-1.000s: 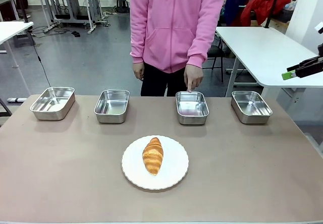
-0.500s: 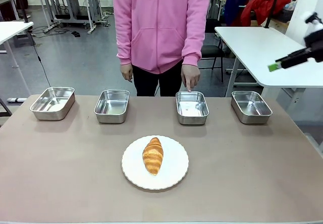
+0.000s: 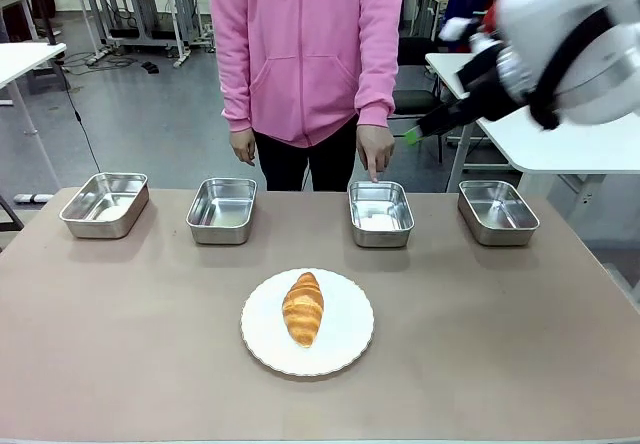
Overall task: Place the bread in the container.
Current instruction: Place the Butter Roll into the Airtight Container indicated by the human.
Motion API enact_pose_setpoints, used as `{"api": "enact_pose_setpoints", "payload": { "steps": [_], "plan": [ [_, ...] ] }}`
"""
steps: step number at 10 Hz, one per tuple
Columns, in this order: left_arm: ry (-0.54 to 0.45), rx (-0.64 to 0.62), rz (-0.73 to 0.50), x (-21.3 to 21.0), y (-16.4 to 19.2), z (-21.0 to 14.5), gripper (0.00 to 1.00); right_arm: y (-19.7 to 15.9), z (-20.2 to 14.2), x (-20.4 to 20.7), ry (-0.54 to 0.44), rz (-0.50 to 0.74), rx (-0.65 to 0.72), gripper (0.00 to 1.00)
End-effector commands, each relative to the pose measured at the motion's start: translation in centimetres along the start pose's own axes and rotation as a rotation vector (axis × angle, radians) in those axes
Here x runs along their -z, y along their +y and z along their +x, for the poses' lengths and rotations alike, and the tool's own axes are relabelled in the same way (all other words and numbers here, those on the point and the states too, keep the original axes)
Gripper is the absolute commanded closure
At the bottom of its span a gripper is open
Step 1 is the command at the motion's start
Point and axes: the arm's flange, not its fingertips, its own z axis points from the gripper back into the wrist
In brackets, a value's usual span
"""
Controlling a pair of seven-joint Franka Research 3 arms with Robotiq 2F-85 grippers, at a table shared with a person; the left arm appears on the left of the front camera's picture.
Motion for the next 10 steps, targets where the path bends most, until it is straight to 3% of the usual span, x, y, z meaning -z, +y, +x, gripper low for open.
{"api": "enact_pose_setpoints", "payload": {
  "steps": [1,3,5,6,7,8,10],
  "plan": [
    [-0.014,0.004,-0.002,-0.1,-0.2,0.1,0.00,4.1,0.8,3.4,0.102,-0.064,0.097,0.00],
    [-0.014,0.004,-0.002,-0.1,-0.2,0.1,0.00,9.6,-0.1,8.0,0.188,-0.177,0.185,0.00],
    [-0.014,0.004,-0.002,-0.1,-0.2,0.1,0.00,12.6,-0.8,10.5,0.258,-0.187,0.223,0.00],
    [-0.014,0.004,-0.002,-0.1,-0.2,0.1,0.00,13.4,-1.1,11.0,0.314,-0.119,0.237,0.00],
    [-0.014,0.004,-0.002,-0.1,-0.2,0.1,0.00,12.9,-1.0,10.3,0.306,-0.029,0.303,0.00],
    [-0.014,0.004,-0.002,-0.1,-0.2,0.1,0.00,11.7,-3.5,10.5,0.263,-0.160,0.204,0.00],
    [-0.014,0.004,-0.002,-0.1,-0.2,0.1,0.00,11.7,-3.5,10.5,0.263,-0.160,0.204,0.00]
  ]
}}
